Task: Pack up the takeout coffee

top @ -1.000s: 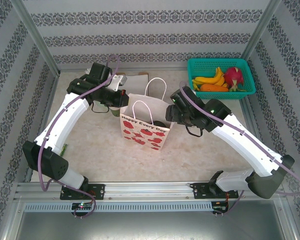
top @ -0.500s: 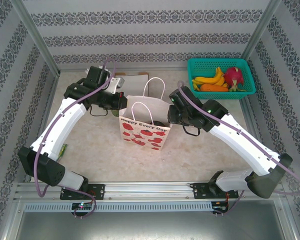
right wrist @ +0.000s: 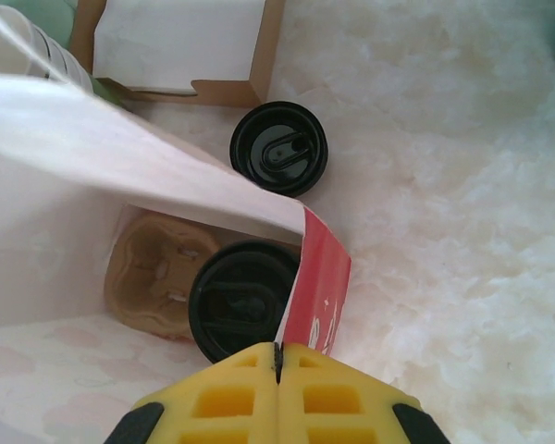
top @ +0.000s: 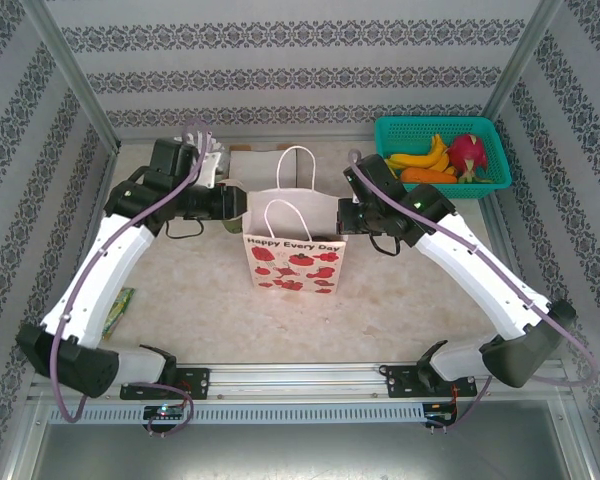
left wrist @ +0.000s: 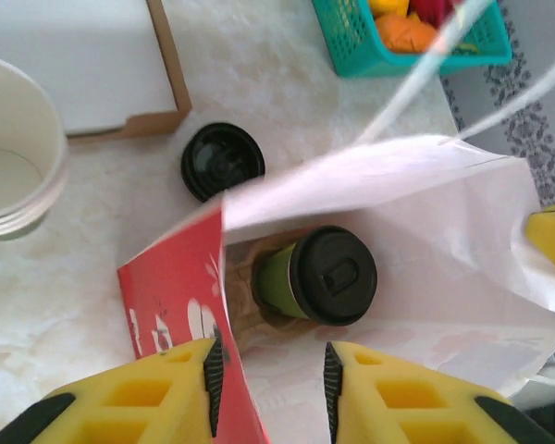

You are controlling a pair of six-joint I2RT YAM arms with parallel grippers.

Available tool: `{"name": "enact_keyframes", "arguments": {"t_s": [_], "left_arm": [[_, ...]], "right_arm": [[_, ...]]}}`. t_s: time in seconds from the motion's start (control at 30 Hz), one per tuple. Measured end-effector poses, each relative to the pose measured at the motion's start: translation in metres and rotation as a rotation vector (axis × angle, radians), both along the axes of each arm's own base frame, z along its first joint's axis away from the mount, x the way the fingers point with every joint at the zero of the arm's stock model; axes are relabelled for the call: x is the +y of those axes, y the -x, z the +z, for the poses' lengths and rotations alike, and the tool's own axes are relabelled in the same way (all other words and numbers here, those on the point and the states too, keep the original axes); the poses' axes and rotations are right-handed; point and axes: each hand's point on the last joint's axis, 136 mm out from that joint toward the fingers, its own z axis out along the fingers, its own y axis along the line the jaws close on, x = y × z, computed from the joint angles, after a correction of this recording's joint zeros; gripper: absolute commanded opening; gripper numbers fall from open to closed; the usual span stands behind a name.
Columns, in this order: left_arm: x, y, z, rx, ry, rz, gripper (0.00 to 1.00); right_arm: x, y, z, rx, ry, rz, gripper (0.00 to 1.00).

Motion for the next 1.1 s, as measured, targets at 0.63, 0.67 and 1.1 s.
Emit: {"name": "enact_keyframes", "arguments": {"t_s": [0.63,0.67,1.1], "left_arm": [[0.142,-0.035,-0.010,-0.147,-0.094,0.718,0.95],[0.147,-0.037,-0.013,-0.143,-0.079,0.745,0.95],[0.163,-0.048,-0.020,-0.122,0.025,0.851,0.94]], "right_arm": [[0.042,-0.032,-0.007,-0.016,-0.068,0.089,0.01],[0.045,-0.033,-0.008,-0.021,-0.067,0.099,0.01],[0.051,-0.049,-0.002,-0.089,-0.033,0.193,0.00]]}}
